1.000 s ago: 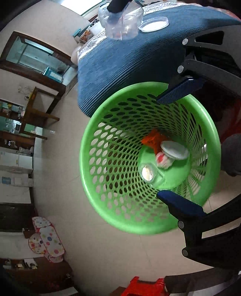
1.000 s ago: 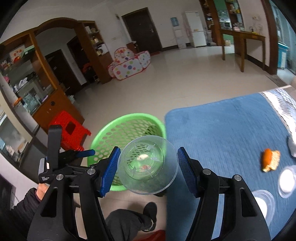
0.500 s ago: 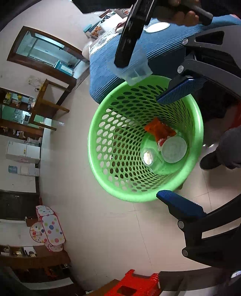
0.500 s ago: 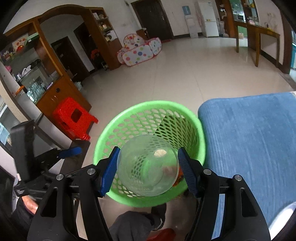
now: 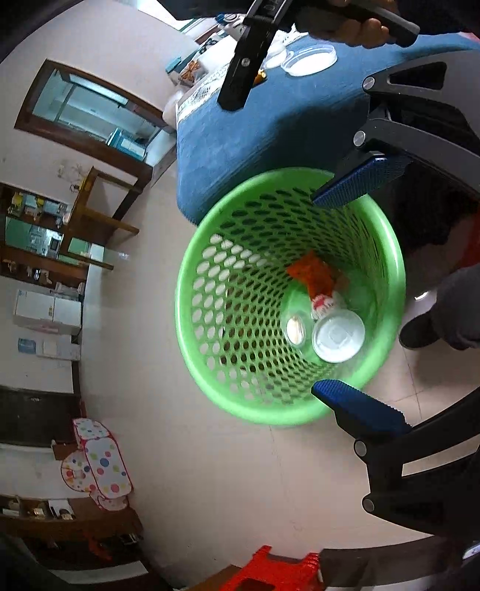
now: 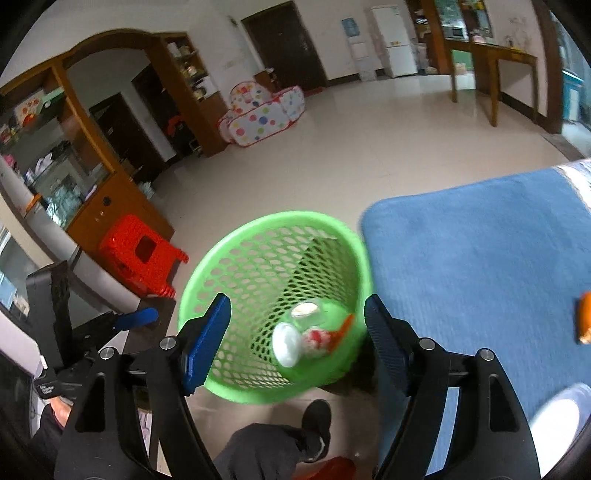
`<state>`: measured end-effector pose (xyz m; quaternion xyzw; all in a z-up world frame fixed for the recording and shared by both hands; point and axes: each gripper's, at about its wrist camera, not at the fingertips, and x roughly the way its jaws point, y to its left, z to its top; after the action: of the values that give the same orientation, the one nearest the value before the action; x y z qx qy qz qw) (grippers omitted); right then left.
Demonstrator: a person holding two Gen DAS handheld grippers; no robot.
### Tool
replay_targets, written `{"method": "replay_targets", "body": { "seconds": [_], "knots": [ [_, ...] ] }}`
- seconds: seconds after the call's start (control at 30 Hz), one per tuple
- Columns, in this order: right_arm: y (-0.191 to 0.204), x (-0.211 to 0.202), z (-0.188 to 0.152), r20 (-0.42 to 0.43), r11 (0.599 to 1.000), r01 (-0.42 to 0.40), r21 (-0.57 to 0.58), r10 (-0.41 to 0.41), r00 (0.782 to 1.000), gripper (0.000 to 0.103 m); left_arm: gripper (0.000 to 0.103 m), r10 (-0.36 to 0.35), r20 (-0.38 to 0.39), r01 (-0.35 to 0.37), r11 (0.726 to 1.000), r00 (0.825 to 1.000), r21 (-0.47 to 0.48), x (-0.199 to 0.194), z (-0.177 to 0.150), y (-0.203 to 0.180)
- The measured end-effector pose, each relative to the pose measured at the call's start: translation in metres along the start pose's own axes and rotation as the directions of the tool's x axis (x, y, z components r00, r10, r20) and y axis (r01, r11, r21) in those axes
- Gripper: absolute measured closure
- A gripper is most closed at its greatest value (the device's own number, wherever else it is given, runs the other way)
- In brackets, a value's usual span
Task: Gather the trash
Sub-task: 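Open the right tool over the green basket to drop the clear cup, then move both tools back over the table toward the round clear container and gold snack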
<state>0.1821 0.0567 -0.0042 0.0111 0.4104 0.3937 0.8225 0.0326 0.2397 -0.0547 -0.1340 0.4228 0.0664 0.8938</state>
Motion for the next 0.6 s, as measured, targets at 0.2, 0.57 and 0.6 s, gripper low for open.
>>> {"method": "replay_targets", "body": {
  "seconds": [0.2, 0.57, 0.6],
  "knots": [
    [-0.040, -0.052, -0.013, 0.052, 0.992, 0.121, 0.028, -0.122, 0.991, 0.029, 0.013, -0.046, -0.006, 0.046, 0.997, 0.999, 0.055, 0.007, 0.008, -0.041],
    [-0.146, -0.124, -0.044, 0.059, 0.916, 0.362, 0.172, -0.377, 0.924, 0.029, 0.013, -0.113, -0.027, 0.116, 0.982, 0.993, 0.149, 0.019, 0.019, -0.117],
    [-0.158, -0.127, -0.047, 0.053, 0.909, 0.375, 0.182, -0.390, 0.919, 0.029, 0.013, -0.117, -0.028, 0.120, 0.980, 0.993, 0.158, 0.020, 0.020, -0.124]
  ]
}}
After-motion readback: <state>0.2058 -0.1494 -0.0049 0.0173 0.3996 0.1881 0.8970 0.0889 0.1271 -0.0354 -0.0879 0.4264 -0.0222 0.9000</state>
